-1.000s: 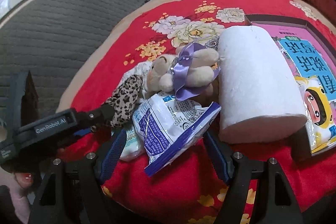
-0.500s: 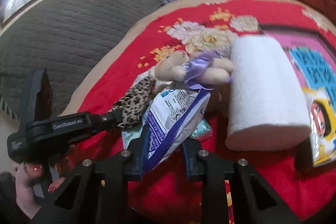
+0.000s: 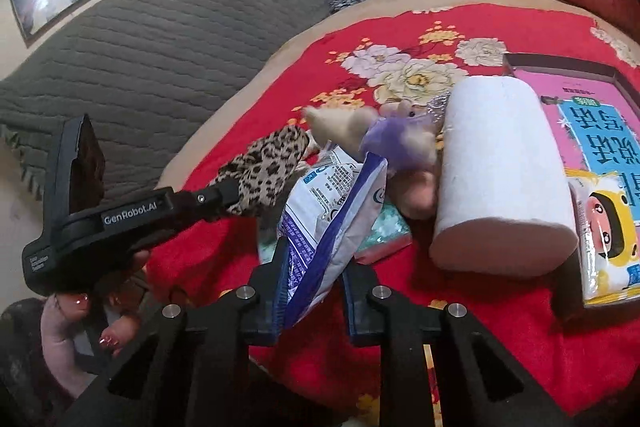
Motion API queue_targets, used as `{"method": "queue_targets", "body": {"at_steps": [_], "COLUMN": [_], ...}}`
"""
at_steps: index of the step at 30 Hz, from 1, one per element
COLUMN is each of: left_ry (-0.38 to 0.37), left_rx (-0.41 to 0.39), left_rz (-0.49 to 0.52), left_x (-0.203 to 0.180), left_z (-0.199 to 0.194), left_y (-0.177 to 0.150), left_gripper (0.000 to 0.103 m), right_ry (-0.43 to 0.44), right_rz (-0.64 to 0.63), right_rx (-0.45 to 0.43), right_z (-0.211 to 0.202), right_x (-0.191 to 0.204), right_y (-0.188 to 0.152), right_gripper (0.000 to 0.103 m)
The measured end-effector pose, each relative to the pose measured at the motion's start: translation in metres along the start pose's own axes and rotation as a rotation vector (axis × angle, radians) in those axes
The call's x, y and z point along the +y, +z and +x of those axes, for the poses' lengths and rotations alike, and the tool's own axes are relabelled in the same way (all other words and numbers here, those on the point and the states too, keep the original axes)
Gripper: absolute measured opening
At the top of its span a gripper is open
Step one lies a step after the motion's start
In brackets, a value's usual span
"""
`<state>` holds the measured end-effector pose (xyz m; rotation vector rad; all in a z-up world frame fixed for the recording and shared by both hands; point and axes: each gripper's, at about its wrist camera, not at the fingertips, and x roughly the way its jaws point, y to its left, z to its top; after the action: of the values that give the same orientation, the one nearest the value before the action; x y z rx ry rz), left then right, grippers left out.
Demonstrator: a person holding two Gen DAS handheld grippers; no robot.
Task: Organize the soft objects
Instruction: 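Grasp the leopard-print cloth with the left tool while the right grasps the snack bag, then lift the leopard cloth with the left tool while the right carries the snack bag to the tray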
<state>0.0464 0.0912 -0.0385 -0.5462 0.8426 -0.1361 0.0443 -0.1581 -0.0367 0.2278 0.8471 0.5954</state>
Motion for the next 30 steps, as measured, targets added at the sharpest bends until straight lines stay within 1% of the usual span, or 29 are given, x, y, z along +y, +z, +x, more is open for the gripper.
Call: {"method": "queue_targets", "body": {"at_steps": [6, 10, 13, 16, 20, 23, 26, 28, 30], "left_ry": [0.045, 0.071, 0.093, 0.101, 0.115, 0.139, 0.140, 0.148, 0.140], "left_rx": [-0.047, -0.059, -0.070, -0.071, -0.074, -0.097, -0.119, -0.133, -0.139], "left_rz": [0.034, 0.029, 0.037, 0.041, 0.059, 0.082, 0.092, 0.113, 0.120], "left_x": [-0.005, -0.003, -0.003, -0.004, -0.008, -0.014, -0.018, -0.024, -0.029], "left_z": [-0.012, -0.016, -0.019, -0.021, -0.022, -0.025, -0.029, -0.031, -0.035], "left_y": [0.000, 0.000, 0.000, 0.000, -0.001, -0.002, -0.002, -0.002, -0.002], "left_gripper": [0.013, 0.013, 0.013, 0.013, 0.013, 0.013, 0.013, 0.013, 0.013], "right_ry": [0.011, 0.027, 0.025, 0.017, 0.001, -0.005, -0.017, -0.041, -0.044], "right_rz": [-0.038, -0.083, -0.099, -0.103, -0.109, -0.106, -0.100, -0.102, -0.096], "right_rx": [-0.015, -0.011, -0.002, -0.011, -0.038, -0.058, -0.080, -0.108, -0.134], "right_z": [-0.006, -0.010, -0.009, -0.010, -0.016, -0.021, -0.026, -0.033, -0.040], "right_x": [0.006, 0.013, 0.016, 0.016, 0.014, 0.011, 0.008, 0.008, 0.006], "right_y": [0.000, -0.003, -0.005, -0.004, -0.001, 0.001, 0.003, 0.005, 0.008], "right_gripper": [0.022, 0.022, 0.022, 0.022, 0.022, 0.022, 0.022, 0.022, 0.022]}}
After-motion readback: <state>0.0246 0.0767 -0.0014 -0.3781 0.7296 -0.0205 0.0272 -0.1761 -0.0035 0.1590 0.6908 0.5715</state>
